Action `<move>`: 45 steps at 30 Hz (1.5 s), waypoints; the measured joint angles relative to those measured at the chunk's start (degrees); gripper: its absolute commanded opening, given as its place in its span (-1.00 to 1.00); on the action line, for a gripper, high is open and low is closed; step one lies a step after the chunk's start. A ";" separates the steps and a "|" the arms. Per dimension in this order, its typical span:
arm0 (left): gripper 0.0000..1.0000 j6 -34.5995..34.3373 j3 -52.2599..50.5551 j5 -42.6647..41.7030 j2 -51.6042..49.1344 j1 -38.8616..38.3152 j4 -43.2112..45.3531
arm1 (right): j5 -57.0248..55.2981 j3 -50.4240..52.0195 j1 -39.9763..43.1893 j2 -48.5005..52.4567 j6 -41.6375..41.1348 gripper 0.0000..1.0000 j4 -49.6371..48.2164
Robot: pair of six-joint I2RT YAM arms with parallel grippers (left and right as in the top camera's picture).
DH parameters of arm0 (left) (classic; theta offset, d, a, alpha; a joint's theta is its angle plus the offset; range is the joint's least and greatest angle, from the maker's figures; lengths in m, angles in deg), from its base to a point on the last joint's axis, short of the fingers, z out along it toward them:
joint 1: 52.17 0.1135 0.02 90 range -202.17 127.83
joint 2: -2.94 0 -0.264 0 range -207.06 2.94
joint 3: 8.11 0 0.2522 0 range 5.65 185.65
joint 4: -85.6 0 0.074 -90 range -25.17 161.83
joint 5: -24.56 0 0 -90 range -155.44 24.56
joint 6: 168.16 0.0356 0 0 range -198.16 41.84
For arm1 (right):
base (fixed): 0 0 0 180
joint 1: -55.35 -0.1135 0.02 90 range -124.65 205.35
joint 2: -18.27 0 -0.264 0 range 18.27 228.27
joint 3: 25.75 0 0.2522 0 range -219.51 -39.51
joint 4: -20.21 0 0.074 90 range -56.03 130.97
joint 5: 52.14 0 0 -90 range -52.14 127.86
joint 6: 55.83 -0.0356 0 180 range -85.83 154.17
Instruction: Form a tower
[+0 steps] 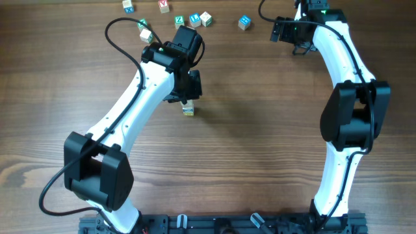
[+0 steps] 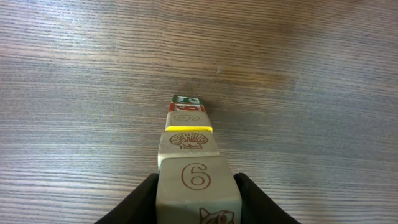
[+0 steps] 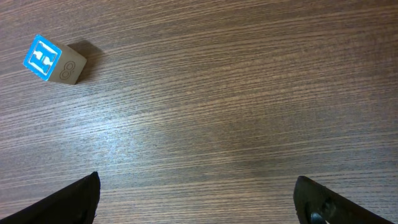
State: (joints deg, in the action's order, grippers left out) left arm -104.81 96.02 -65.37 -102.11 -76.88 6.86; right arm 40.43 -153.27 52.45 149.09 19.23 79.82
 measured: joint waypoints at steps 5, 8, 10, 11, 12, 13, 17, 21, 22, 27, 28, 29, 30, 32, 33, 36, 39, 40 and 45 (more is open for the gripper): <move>-0.34 0.17 0.00 0.02 0.00 0.00 -0.42 | -0.02 0.00 0.00 0.00 0.02 0.99 0.00; -0.24 0.26 0.00 0.02 0.00 0.00 -0.42 | -0.02 0.00 0.00 0.00 0.00 1.00 0.00; 0.02 0.44 0.00 0.02 0.00 0.00 -0.42 | 0.00 0.00 0.00 0.00 0.00 0.99 0.00; 0.10 0.61 0.00 0.02 0.00 0.00 -0.46 | 0.00 0.00 0.00 0.00 0.00 1.00 0.00; 0.16 0.63 0.00 0.02 0.00 0.00 -0.50 | 0.00 0.00 0.00 0.00 0.00 0.99 0.00; 0.25 0.50 0.00 0.02 0.00 0.00 -0.57 | 0.00 0.00 0.00 0.00 0.00 1.00 0.00; 0.84 0.83 0.00 0.00 0.00 0.00 -0.57 | -0.02 0.00 0.00 0.00 0.00 0.99 0.00; 1.00 0.76 0.33 0.02 0.02 0.07 -0.61 | -0.02 0.00 0.00 0.00 0.00 0.99 0.00; 1.00 0.66 1.49 0.02 0.17 0.33 -0.59 | -0.02 0.00 0.00 0.00 0.00 0.99 0.00; 1.00 0.63 5.03 0.00 4.37 3.87 1.05 | 0.00 0.00 0.00 0.00 0.00 0.99 0.00; 1.00 0.63 5.53 0.02 6.47 5.57 1.18 | 0.00 0.00 0.00 0.00 0.02 0.99 0.00; 0.99 0.63 5.88 0.04 8.63 7.17 1.14 | 0.00 0.00 0.00 0.00 0.00 0.99 0.00; 1.00 0.63 6.21 0.02 9.97 8.35 1.14 | 0.00 0.00 0.00 0.00 0.00 0.99 0.00; 1.00 0.63 6.64 0.04 11.15 9.68 0.46 | 0.00 0.00 0.00 0.00 0.00 1.00 0.00; 1.00 0.63 6.84 0.04 11.28 10.27 -1.51 | 0.00 0.00 0.00 0.00 0.00 0.99 0.00; 1.00 0.63 6.82 0.02 10.91 10.75 -4.37 | 0.00 0.00 0.00 0.00 0.00 0.99 0.00; 0.99 0.63 6.82 -0.46 10.88 10.75 -4.13 | 0.00 0.00 0.00 0.00 0.00 0.99 0.00; 0.99 0.63 6.82 -0.98 10.82 10.75 -4.09 | -0.02 0.00 0.00 0.00 0.00 1.00 0.00; 0.99 0.63 6.73 -2.60 8.09 8.61 -4.46 | 0.00 0.00 0.00 0.00 0.00 0.99 0.00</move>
State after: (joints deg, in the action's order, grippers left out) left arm -104.18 102.75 -67.97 -94.02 -68.27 2.41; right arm 40.43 -153.27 52.45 149.09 19.23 79.82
